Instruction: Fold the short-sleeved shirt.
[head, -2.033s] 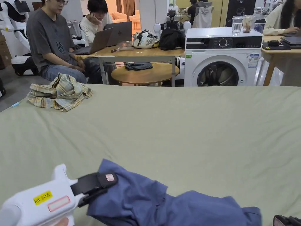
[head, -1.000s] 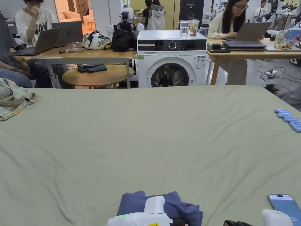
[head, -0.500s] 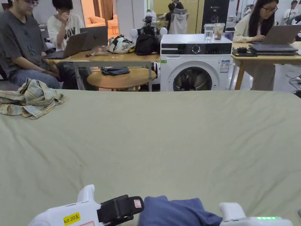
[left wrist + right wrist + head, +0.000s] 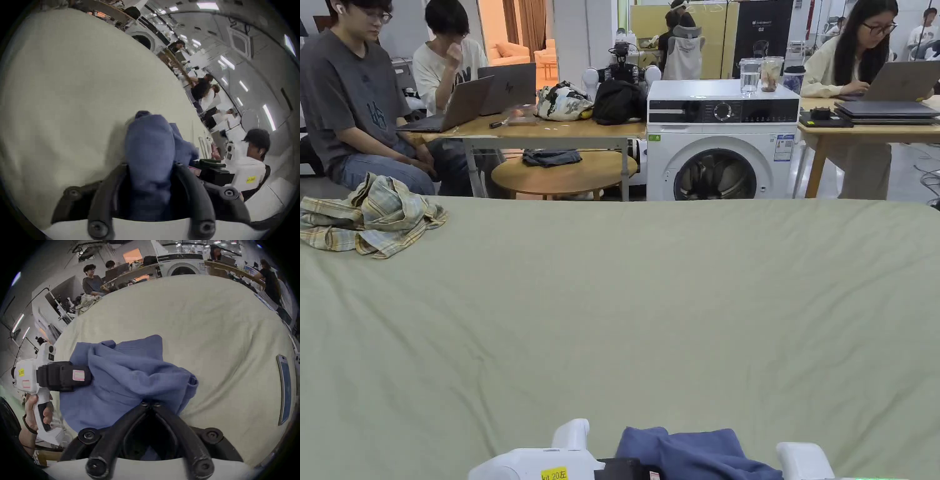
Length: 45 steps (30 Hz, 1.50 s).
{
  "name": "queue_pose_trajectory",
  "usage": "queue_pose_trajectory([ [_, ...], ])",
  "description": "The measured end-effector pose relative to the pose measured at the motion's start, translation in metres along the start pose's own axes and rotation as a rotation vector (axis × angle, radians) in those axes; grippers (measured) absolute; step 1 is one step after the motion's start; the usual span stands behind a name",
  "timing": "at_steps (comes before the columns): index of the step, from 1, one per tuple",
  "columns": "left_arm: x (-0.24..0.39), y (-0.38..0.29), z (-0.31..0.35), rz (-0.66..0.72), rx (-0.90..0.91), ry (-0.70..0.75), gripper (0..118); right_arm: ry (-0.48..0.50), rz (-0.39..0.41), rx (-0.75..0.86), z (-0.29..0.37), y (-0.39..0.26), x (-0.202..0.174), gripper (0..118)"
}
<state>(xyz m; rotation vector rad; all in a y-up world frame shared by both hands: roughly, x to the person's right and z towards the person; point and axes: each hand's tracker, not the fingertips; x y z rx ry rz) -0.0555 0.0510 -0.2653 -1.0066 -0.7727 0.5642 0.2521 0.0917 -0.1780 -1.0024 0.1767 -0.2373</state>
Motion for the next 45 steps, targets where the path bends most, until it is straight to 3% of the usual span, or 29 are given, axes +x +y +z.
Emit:
queue_pose_trajectory([
  [3,0.001,-0.004,0.014,0.076,0.041,-0.056,28,0.000,0.021,0.027,0.006,-0.002,-0.003,0],
  [9,0.001,0.001,0.074,0.036,0.141,-0.050,27,-0.013,0.124,0.198,0.045,0.002,-0.033,0],
  [14,-0.045,0.008,0.173,0.107,0.301,0.085,27,0.189,0.102,0.343,0.066,0.024,-0.075,0],
  [20,-0.114,0.004,0.287,0.217,0.455,0.279,27,0.280,0.290,0.314,0.015,0.061,-0.166,0],
  [26,-0.161,0.017,0.360,0.281,0.603,0.469,27,0.367,0.375,0.266,-0.064,0.090,-0.281,0],
  [27,-0.167,0.026,0.366,0.273,0.600,0.509,30,0.377,0.389,0.256,-0.075,0.093,-0.297,0],
  [29,-0.176,0.038,0.373,0.216,0.587,0.584,84,0.385,0.419,0.245,-0.086,0.097,-0.319,0],
  [30,-0.177,0.044,0.378,0.167,0.591,0.619,100,0.381,0.447,0.239,-0.088,0.097,-0.327,0],
  [33,-0.167,0.054,0.396,0.125,0.677,0.707,102,0.361,0.476,0.267,-0.086,0.101,-0.337,0],
  [36,-0.137,0.056,0.406,0.079,0.752,0.725,102,0.387,0.409,0.275,-0.080,0.109,-0.329,0],
  [42,-0.031,0.046,0.359,-0.279,0.801,0.761,92,0.334,0.377,0.403,-0.043,0.113,-0.290,0],
  [45,0.017,0.050,0.316,-0.389,0.786,0.724,68,0.285,0.358,0.471,-0.013,0.111,-0.254,0],
])
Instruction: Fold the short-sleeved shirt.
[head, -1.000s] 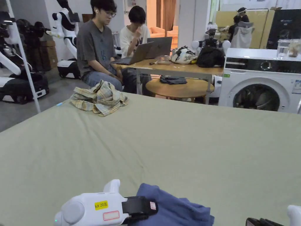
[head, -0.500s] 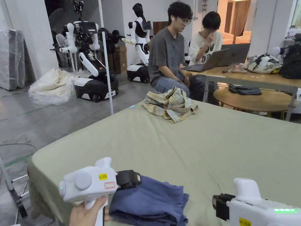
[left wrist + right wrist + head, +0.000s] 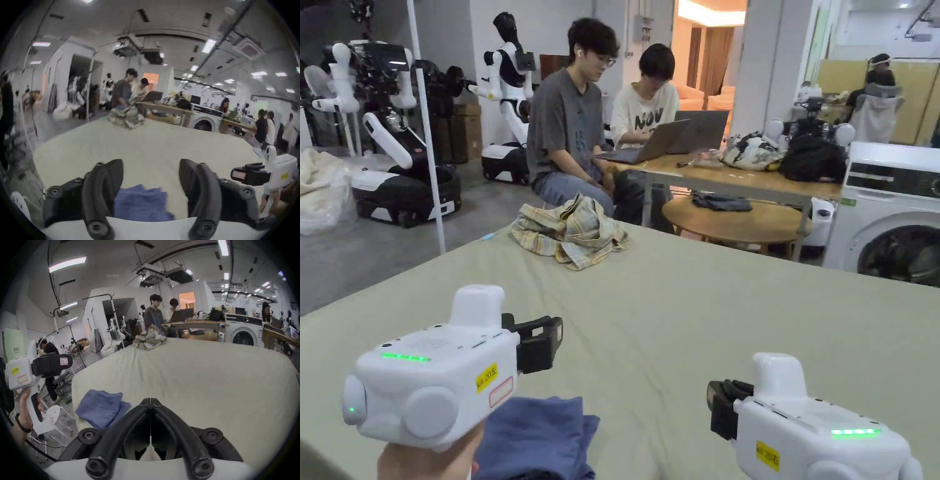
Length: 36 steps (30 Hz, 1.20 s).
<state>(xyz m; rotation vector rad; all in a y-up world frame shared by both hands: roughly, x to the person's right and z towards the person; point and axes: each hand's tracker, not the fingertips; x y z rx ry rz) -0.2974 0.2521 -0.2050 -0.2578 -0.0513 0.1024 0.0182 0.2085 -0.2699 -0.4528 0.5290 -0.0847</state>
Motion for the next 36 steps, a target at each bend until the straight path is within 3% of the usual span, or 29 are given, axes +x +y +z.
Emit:
queue_pose_trajectory([
  [3,0.066,0.005,-0.012,-0.049,0.014,-0.108,19,-0.117,0.056,0.057,0.049,-0.003,0.033,0],
  [4,0.086,0.005,-0.017,-0.064,0.000,-0.130,8,-0.148,0.065,0.066,0.064,-0.003,0.045,0],
  [6,0.132,0.002,-0.025,-0.097,0.011,-0.201,0,-0.233,0.060,0.101,0.102,-0.006,0.075,0],
  [12,0.231,-0.010,-0.020,-0.122,0.109,-0.283,0,-0.440,0.021,0.197,0.194,-0.010,0.140,0],
  [14,0.243,-0.010,-0.020,-0.084,0.112,-0.319,0,-0.493,-0.002,0.259,0.217,-0.010,0.150,0],
  [17,0.256,-0.009,-0.007,-0.143,0.153,-0.294,0,-0.534,0.005,0.324,0.239,-0.011,0.156,0],
  [36,0.227,0.008,0.012,-0.148,0.181,-0.229,0,-0.562,-0.006,0.360,0.226,-0.004,0.144,0],
])
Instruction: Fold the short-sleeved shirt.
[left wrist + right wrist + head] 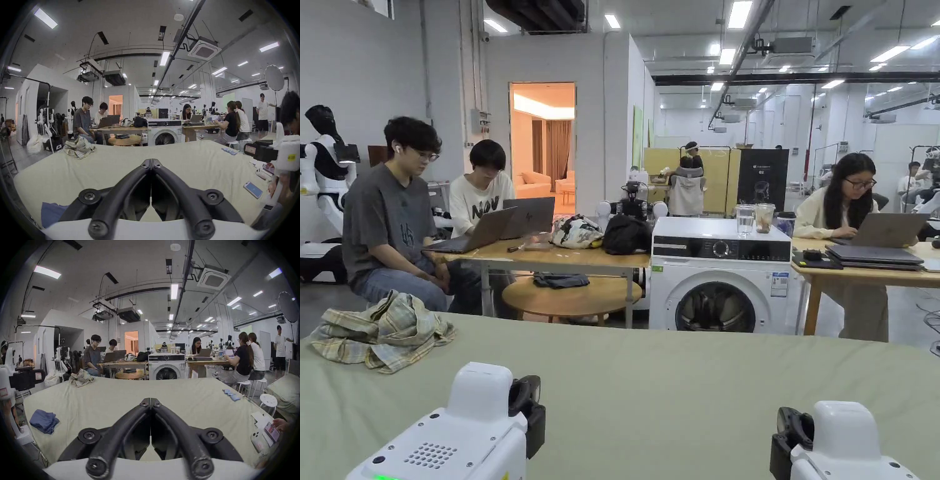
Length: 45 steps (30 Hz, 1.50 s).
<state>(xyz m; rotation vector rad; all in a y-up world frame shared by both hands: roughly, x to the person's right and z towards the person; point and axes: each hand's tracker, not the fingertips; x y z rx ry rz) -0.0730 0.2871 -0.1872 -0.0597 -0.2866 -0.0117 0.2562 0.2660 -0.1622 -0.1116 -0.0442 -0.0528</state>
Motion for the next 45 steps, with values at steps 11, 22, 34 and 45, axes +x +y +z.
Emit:
queue_pose_trajectory([
  [11,-0.004,0.006,0.010,0.018,0.025,0.022,118,-0.061,0.034,0.070,0.011,0.005,-0.004,98],
  [22,-0.003,0.004,0.015,-0.024,0.040,0.061,118,-0.061,-0.033,0.113,0.020,0.013,0.000,98],
  [34,-0.002,0.001,0.015,0.017,0.034,0.033,118,-0.040,0.014,0.087,0.020,0.006,-0.010,98],
  [45,-0.003,0.002,0.017,0.013,0.049,0.033,118,-0.019,0.003,0.091,0.023,0.008,-0.012,105],
])
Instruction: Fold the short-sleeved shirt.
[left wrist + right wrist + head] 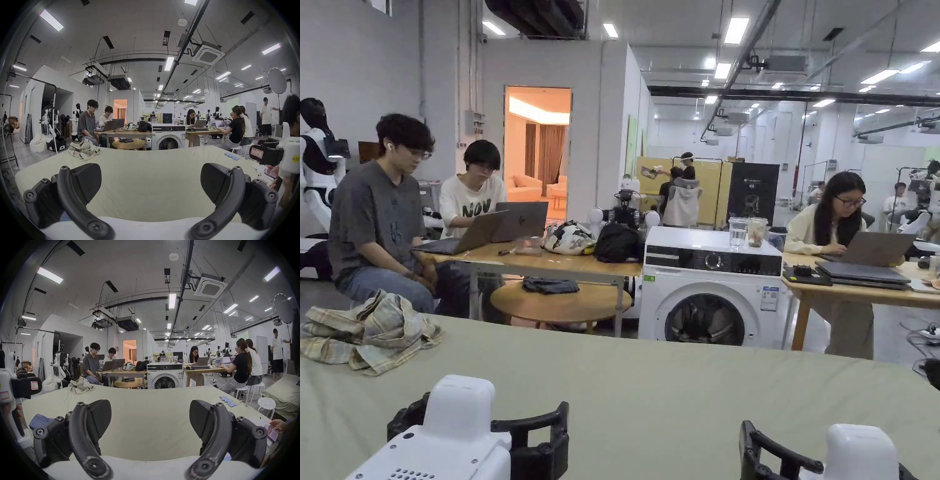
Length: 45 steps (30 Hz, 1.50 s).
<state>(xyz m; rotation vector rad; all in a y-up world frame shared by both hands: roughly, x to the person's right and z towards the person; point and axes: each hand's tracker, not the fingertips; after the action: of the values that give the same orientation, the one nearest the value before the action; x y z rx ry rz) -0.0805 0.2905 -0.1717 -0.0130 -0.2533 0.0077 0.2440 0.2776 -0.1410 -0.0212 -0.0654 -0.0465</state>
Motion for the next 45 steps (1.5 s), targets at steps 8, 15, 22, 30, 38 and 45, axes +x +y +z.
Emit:
queue_pose_trajectory([
  [8,0.010,-0.001,0.002,0.035,-0.034,0.070,118,0.019,-0.046,-0.064,-0.001,0.013,-0.011,108],
  [15,0.015,-0.012,0.018,0.086,-0.079,0.119,118,-0.048,-0.084,-0.040,0.019,0.009,-0.015,108],
  [22,0.011,-0.008,0.026,0.080,-0.087,0.084,118,0.041,-0.163,-0.143,0.018,-0.006,-0.013,108],
  [30,0.005,0.001,0.034,0.181,-0.059,0.019,118,-0.065,-0.250,-0.255,0.005,-0.010,-0.019,108],
  [38,0.009,-0.003,0.035,0.146,-0.066,0.028,118,-0.015,-0.245,-0.259,0.006,-0.017,-0.021,108],
  [45,0.018,-0.006,0.034,0.108,-0.070,-0.008,118,-0.031,-0.201,-0.246,0.006,-0.012,-0.034,108],
])
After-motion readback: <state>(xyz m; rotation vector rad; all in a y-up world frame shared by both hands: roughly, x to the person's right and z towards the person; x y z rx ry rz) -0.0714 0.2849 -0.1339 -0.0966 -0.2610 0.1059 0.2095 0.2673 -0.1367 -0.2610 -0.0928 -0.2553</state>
